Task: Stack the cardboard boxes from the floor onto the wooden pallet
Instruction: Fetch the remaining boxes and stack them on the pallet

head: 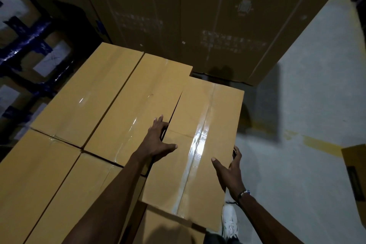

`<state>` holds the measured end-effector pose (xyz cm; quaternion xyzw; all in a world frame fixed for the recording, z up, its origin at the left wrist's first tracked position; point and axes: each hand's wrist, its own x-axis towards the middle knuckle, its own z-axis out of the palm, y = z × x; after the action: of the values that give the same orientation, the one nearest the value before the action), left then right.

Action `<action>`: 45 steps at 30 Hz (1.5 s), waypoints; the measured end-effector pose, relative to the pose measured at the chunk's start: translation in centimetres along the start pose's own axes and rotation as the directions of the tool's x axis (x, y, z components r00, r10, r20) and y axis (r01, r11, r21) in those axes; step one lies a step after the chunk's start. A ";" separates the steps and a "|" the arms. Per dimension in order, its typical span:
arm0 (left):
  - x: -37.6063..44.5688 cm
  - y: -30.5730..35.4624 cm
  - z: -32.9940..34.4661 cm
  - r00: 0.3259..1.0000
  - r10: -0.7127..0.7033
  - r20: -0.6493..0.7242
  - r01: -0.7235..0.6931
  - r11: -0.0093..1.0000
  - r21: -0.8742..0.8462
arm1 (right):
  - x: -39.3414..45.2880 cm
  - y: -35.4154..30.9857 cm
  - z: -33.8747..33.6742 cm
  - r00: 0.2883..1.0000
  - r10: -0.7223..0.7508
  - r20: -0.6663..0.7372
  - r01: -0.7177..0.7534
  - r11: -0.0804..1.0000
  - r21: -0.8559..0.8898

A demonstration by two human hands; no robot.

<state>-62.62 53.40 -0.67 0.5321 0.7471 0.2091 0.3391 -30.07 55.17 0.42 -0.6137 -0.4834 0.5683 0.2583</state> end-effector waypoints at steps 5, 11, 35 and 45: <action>-0.4 0.6 -0.3 1.000 0.014 -0.021 -0.014 1.000 0.017 | -0.2 -0.2 -0.2 0.999 -0.006 0.042 0.009 0.997 -0.074; -2.7 1.0 0.5 1.000 0.007 0.022 -0.009 0.992 0.128 | -1.6 -0.5 -1.3 0.989 -0.026 0.142 0.060 0.968 -0.244; -14.4 -1.2 -1.4 0.961 -0.029 0.274 -0.116 0.859 0.499 | -9.6 2.2 -1.4 0.959 -0.052 0.280 0.139 0.943 -0.302; -14.3 0.1 -2.0 0.985 -0.041 0.169 -0.043 0.884 0.466 | -7.5 0.9 -1.4 0.956 -0.064 0.286 0.160 0.931 -0.328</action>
<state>-61.08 40.10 4.81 0.6147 0.7427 -0.0246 0.2645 -27.66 48.50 3.30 -0.5374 -0.6415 0.5364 0.1097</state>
